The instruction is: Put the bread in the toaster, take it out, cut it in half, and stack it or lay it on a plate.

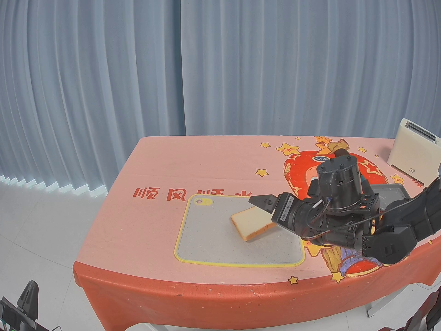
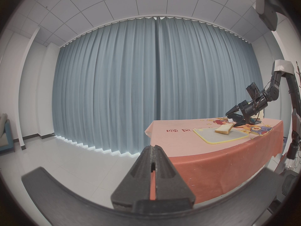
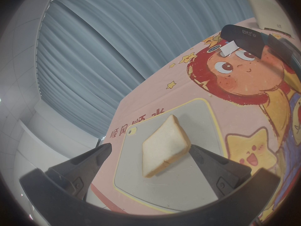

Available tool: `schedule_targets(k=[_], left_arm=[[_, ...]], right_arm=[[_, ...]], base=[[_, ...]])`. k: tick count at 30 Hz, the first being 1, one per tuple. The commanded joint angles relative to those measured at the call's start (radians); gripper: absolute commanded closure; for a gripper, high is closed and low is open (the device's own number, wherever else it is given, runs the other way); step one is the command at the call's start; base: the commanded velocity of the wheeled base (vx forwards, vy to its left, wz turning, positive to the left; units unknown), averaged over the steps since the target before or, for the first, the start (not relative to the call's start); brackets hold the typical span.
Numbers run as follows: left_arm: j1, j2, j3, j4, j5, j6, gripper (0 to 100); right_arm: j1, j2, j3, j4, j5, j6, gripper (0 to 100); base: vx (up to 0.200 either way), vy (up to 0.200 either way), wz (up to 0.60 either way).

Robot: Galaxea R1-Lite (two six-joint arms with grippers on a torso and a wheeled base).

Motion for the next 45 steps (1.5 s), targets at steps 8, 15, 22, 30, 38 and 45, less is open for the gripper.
schedule_targets(k=[8,15,22,30,38,45], left_arm=[[0.000,-0.016,0.018,0.000,0.000,0.000,100],[0.000,-0.016,0.018,0.000,0.000,0.000,100],[0.000,-0.016,0.018,0.000,0.000,0.000,100],[0.000,-0.016,0.018,0.000,0.000,0.000,100],[0.000,-0.016,0.018,0.000,0.000,0.000,100],[0.000,-0.016,0.018,0.000,0.000,0.002,100]], right_arm=[[-0.007,-0.057,-0.004,0.059,-0.014,0.027,0],[-0.015,-0.120,-0.005,0.093,-0.035,0.025,0],[-0.040,-0.253,-0.005,0.219,-0.040,0.007,0],[-0.150,-0.409,0.041,0.297,-0.040,-0.231,0],[-0.306,-0.512,0.082,0.299,-0.012,-0.515,0],[-0.458,-0.511,0.091,0.291,0.023,-0.663,0]], base=[[0.000,0.000,0.00],[0.000,0.000,0.00],[0.000,0.000,0.00],[0.000,0.000,0.00],[0.000,0.000,0.00],[0.000,0.000,0.00]])
